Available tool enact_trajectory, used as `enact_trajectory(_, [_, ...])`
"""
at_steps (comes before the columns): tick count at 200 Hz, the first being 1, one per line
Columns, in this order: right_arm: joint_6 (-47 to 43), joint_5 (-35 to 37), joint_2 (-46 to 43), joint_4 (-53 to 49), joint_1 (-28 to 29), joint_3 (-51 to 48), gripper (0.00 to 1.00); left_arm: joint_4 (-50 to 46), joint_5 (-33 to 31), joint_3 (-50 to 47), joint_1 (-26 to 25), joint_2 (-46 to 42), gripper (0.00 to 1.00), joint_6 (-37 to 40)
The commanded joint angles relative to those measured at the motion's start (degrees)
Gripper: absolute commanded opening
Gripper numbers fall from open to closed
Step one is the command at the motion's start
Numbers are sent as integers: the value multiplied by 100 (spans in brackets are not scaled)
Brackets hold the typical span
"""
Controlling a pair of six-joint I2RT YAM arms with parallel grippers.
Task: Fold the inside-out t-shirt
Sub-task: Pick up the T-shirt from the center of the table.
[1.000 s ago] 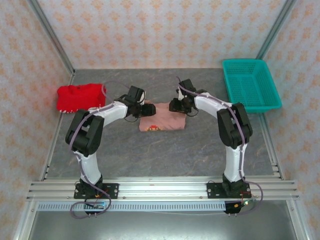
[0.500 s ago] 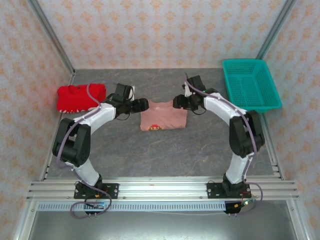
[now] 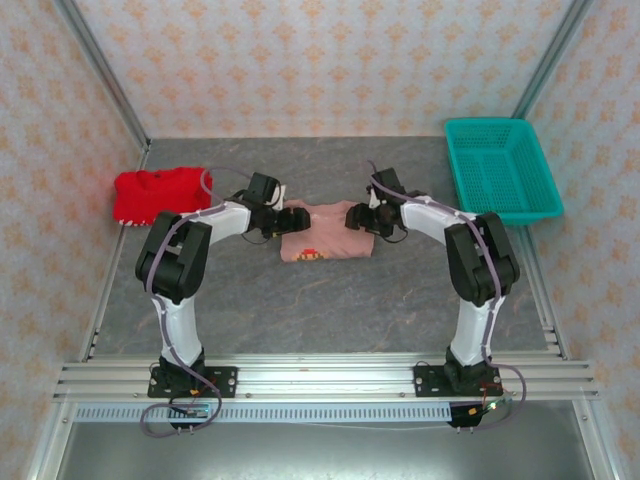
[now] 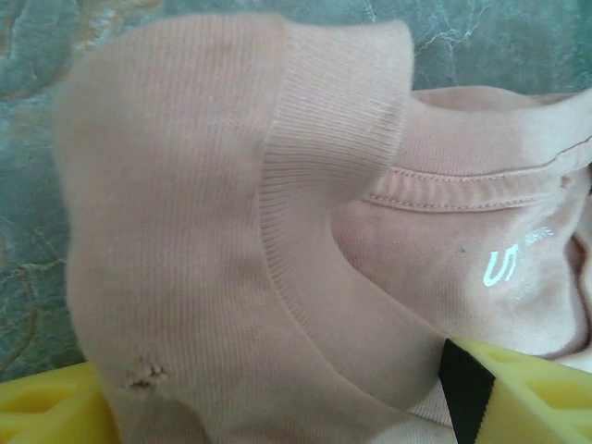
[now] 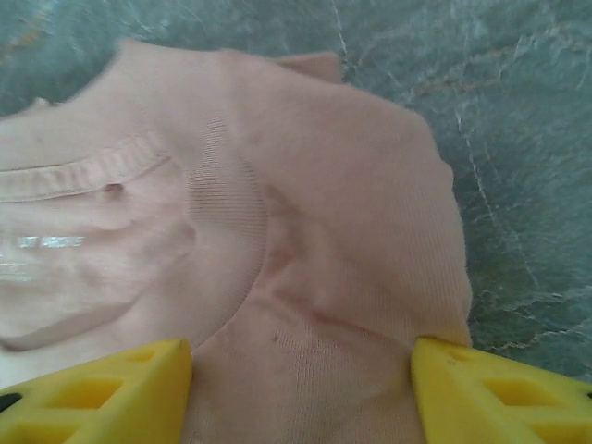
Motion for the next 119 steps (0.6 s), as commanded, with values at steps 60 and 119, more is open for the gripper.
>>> enact_trajectory(60, [623,-276,113,714,226,-337,50,685,787,-20,-414,390,61,-165])
enact_trajectory(119, [607,-202,57,658,239,-350,47,631,551,-3,-240,220,21,11])
